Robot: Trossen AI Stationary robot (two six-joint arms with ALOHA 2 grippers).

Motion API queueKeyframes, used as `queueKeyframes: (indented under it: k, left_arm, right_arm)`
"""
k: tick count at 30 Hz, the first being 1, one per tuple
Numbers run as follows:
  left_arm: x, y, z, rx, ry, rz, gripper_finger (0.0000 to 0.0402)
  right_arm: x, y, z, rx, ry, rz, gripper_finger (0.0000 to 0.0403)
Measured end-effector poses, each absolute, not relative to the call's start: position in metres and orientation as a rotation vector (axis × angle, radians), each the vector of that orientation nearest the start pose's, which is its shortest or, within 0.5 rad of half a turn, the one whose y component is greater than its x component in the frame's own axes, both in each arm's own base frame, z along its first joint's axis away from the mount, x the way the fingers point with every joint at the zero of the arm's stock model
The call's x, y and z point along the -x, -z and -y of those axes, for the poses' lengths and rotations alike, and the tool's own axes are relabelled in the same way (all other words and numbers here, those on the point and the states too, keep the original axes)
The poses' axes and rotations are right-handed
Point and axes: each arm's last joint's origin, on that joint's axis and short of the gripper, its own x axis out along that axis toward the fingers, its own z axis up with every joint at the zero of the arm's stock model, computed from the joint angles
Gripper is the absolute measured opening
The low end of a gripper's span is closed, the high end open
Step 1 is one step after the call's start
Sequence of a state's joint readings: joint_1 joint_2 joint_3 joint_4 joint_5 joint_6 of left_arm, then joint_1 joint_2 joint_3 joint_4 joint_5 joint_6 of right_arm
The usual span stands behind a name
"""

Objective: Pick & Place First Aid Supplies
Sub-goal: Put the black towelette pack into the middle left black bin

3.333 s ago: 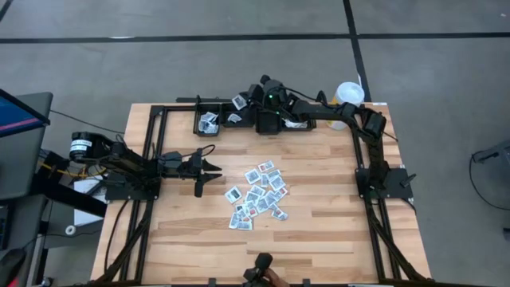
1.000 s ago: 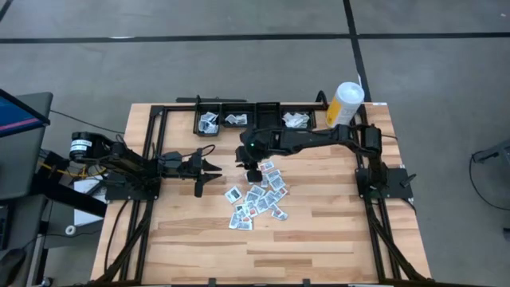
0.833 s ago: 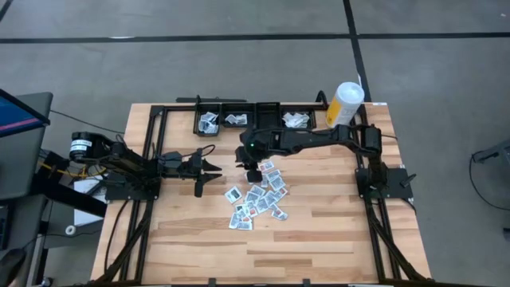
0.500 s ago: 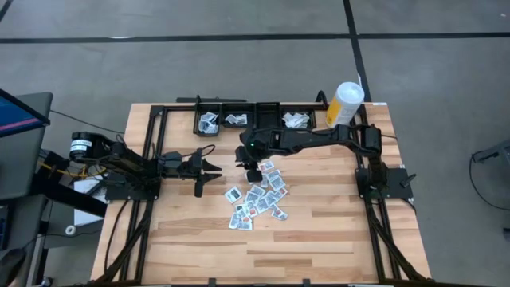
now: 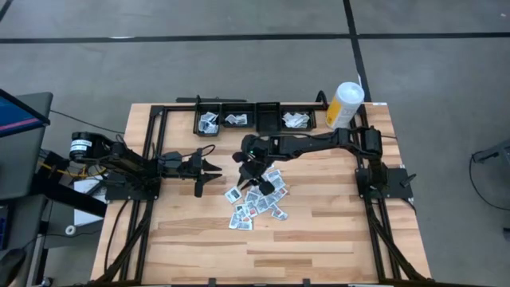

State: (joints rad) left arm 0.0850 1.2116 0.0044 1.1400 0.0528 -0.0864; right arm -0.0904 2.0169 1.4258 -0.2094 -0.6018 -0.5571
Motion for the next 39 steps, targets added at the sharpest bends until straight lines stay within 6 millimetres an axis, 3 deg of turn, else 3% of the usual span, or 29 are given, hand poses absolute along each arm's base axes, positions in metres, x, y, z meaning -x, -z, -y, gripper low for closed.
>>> queueKeyframes:
  k: [8,16,24,35,39]
  left_arm:
    - [-0.166,-0.136,-0.013,0.09,-0.036,-0.066,0.0104]
    - [-0.166,-0.133,-0.013,0.072,-0.036,-0.105,0.0104]
    - [-0.165,-0.127,-0.01,0.114,0.045,-0.172,0.0104]
    - [-0.171,-0.133,0.013,0.146,0.243,-0.17,0.0104]
    - [-0.18,-0.136,0.02,0.114,0.233,-0.208,0.0104]
  right_arm:
    - [-0.434,-0.188,0.024,0.226,-0.635,-0.629,0.0082]
    - [-0.422,-0.162,0.019,0.256,-0.582,-0.715,0.0082]
    - [-0.416,-0.151,0.02,0.249,-0.575,-0.723,0.0082]
    - [-0.424,-0.158,0.016,0.102,-0.473,-0.662,0.0082]
    - [-0.425,-0.158,0.016,0.069,-0.408,-0.683,0.0082]
